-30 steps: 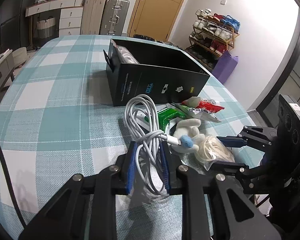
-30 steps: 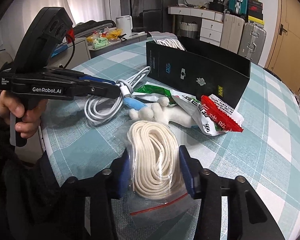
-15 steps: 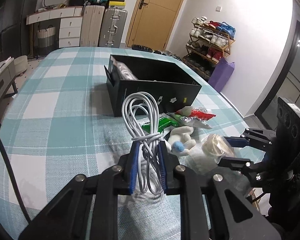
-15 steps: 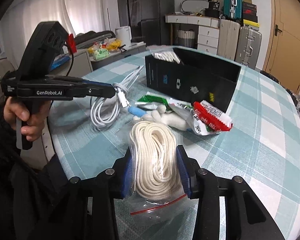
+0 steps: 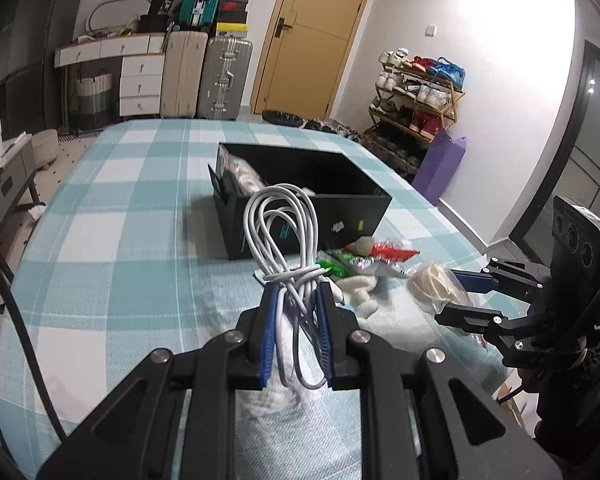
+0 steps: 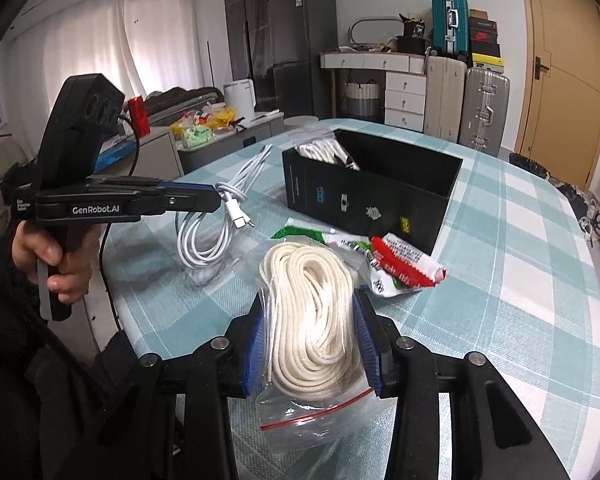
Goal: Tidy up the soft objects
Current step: 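Carry the grey cable with the left tool while the right tool carries the rope bag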
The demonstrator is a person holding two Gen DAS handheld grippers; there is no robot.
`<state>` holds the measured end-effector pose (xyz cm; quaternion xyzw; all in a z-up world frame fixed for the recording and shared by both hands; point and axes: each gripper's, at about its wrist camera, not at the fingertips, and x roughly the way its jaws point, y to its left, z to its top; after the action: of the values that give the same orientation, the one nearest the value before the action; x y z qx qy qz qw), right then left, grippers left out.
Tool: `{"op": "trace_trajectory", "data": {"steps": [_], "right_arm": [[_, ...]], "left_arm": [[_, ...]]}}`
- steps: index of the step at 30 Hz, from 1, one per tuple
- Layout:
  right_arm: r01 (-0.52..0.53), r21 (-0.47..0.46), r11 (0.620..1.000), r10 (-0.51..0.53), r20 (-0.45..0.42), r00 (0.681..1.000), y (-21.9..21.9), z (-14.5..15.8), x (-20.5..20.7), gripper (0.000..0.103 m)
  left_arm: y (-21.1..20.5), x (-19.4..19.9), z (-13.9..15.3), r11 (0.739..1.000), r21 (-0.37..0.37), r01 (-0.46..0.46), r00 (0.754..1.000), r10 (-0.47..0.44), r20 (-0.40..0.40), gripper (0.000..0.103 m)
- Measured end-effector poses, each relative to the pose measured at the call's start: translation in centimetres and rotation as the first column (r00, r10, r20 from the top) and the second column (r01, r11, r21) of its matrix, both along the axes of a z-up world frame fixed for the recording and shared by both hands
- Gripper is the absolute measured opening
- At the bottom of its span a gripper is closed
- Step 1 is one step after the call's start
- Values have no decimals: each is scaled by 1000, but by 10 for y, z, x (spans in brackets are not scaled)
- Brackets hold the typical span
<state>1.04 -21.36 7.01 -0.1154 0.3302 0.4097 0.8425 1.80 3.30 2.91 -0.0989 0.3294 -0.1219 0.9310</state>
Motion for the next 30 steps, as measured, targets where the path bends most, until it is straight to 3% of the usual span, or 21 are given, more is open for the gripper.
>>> {"op": "trace_trajectory", "data": {"steps": [30], "right_arm": [[103, 171, 980, -115, 60, 992, 10, 54, 44, 41]], "left_arm": [[-12, 41, 60, 997, 75, -15, 987, 3, 158, 16]]}}
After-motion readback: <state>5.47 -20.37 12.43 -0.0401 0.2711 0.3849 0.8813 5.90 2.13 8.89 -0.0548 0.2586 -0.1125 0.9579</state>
